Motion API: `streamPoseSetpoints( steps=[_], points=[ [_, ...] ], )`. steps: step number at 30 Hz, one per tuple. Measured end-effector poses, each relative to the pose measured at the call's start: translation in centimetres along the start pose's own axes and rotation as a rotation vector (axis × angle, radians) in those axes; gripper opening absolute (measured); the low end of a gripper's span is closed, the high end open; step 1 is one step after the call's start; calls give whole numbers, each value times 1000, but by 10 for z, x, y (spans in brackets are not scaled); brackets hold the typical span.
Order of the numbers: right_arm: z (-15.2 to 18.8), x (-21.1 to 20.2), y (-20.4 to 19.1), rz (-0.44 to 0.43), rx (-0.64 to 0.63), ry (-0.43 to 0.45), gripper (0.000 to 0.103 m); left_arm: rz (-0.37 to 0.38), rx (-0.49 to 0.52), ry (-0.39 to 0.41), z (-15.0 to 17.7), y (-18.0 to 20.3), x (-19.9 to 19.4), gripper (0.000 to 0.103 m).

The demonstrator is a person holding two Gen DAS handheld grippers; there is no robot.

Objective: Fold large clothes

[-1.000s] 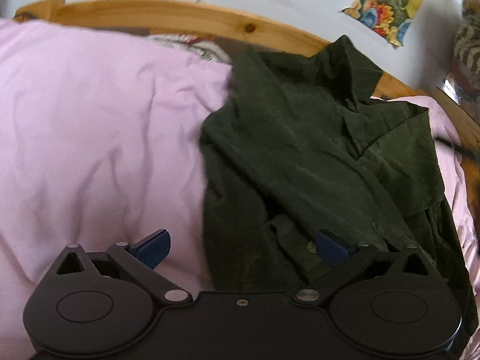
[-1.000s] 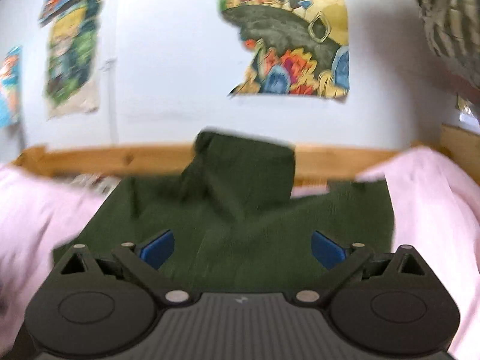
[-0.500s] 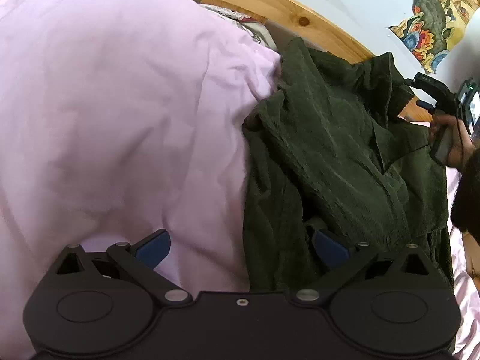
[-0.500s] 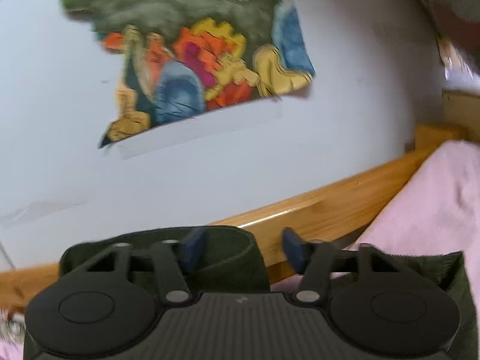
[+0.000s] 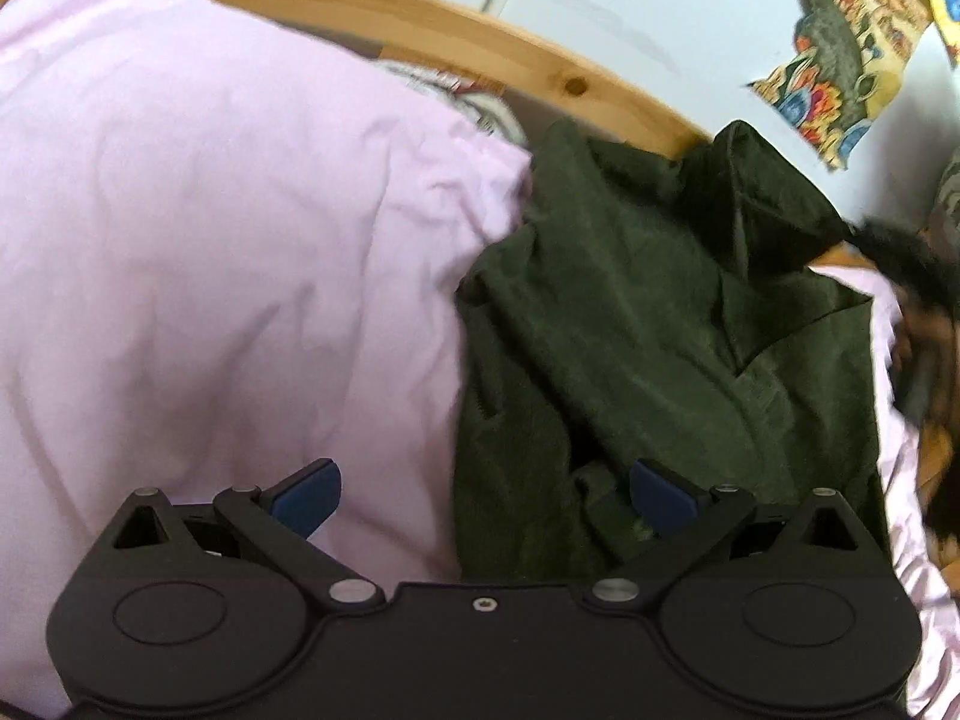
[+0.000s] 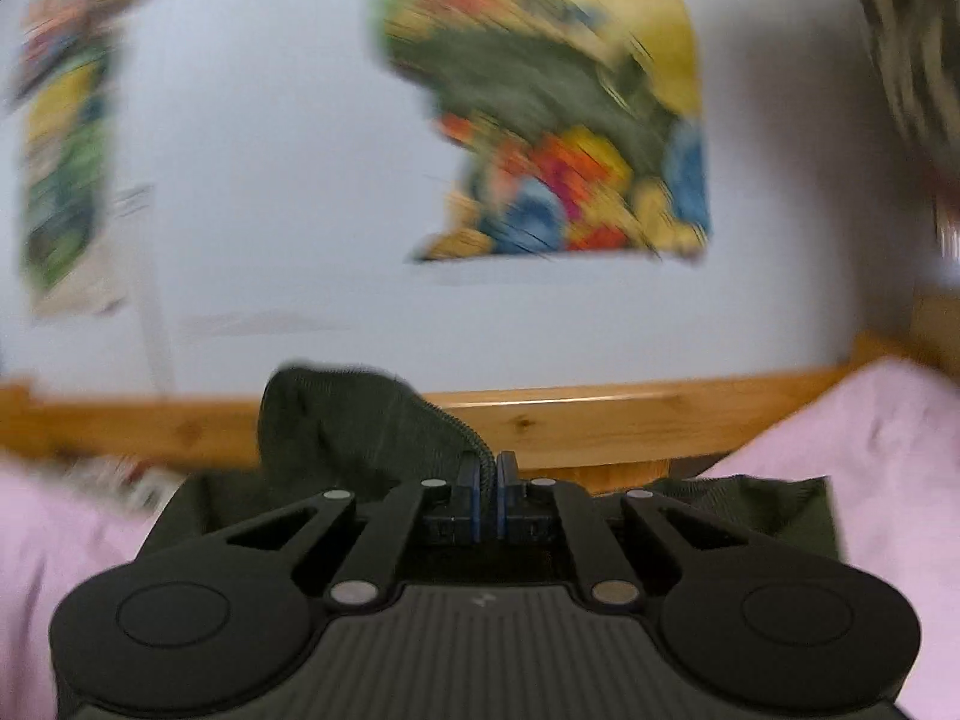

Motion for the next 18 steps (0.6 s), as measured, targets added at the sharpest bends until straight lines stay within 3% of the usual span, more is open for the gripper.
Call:
streamPoseSetpoints(
  steps=[4, 8, 13, 18],
  points=[
    [34, -74, -46, -21, -203, 94, 5, 37, -3, 24, -2, 16, -4, 102],
    [78, -132, -58, -23, -270, 108, 5, 63, 4, 39, -2, 32, -6, 102],
    [146, -164, -57, 27, -221, 5, 5, 86, 30, 50, 3, 50, -4, 102],
    [183, -170, -48, 53, -129, -106, 7, 85, 76, 43, 6, 66, 4, 102]
  ],
)
Point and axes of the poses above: each gripper's, at about its wrist camera, not at the fingertips, and x roughly the way its jaws point, y to its right, z to its underside, the point moved 9 cm from there along x, roughly the way its jaws point, and after that the axes turned 1 degree about -z, right-handed, at the moved point
